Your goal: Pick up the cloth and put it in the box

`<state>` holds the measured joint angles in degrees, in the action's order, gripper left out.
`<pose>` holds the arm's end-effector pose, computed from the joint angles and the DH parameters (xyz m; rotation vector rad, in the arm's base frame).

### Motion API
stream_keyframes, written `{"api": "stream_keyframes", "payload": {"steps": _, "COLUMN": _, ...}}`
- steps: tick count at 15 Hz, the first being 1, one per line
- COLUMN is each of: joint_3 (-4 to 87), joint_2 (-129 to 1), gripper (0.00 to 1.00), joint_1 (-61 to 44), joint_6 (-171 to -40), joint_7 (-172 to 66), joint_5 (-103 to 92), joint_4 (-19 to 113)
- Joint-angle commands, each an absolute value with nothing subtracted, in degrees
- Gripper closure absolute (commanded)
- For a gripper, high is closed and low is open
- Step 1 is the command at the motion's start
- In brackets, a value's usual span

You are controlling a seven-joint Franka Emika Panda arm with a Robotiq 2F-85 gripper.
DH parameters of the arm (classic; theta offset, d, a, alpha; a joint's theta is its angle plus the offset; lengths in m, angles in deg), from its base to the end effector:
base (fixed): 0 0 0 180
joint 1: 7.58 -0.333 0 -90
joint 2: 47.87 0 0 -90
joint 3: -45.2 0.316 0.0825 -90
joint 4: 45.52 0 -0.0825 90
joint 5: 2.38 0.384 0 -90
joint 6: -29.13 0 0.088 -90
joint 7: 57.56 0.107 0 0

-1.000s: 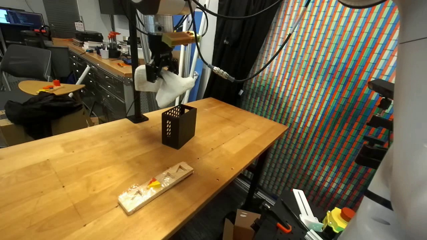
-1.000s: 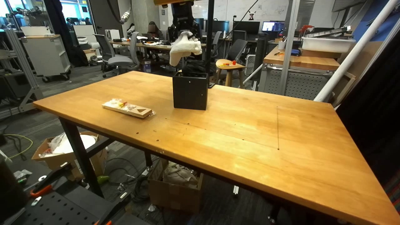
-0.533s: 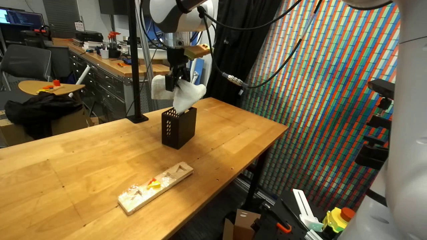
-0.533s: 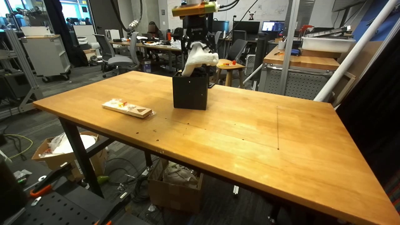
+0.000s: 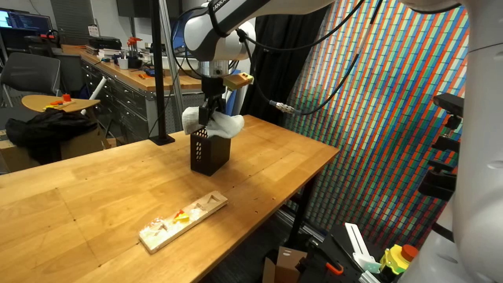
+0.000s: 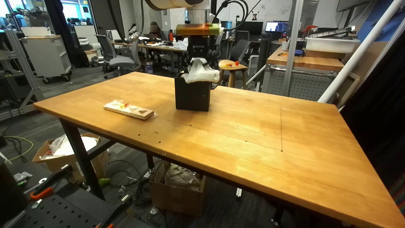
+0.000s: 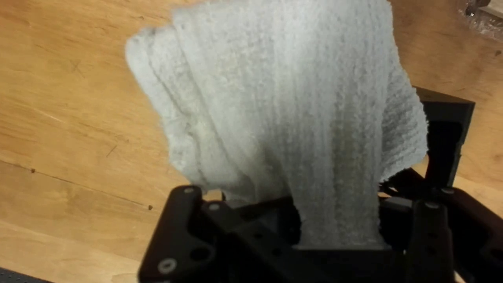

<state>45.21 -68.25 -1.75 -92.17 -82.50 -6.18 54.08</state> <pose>0.6481 -0.0691 0.3752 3.0286 0.5629 0.0109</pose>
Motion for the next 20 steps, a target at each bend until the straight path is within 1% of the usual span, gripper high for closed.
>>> {"api": "stream_keyframes", "payload": {"steps": 1, "joint_3": 46.60, "joint_2": -68.99, "gripper": 0.98, "joint_1": -0.93, "joint_6": -95.02, "joint_7": -85.04, "joint_5": -2.55, "joint_4": 55.60}}
{"api": "stream_keyframes", "payload": {"steps": 5, "joint_3": 47.67, "joint_2": -71.60, "gripper": 0.98, "joint_1": -0.16, "joint_6": -96.37, "joint_7": -87.06, "joint_5": 1.29, "joint_4": 55.84}}
{"api": "stream_keyframes", "payload": {"steps": 12, "joint_3": 48.11, "joint_2": -72.37, "gripper": 0.98, "joint_1": 1.69, "joint_6": -97.05, "joint_7": -90.22, "joint_5": 7.04, "joint_4": 57.18}}
{"api": "stream_keyframes", "payload": {"steps": 20, "joint_3": 48.95, "joint_2": -74.88, "gripper": 0.97, "joint_1": 3.92, "joint_6": -95.53, "joint_7": -97.08, "joint_5": 14.22, "joint_4": 56.77}}
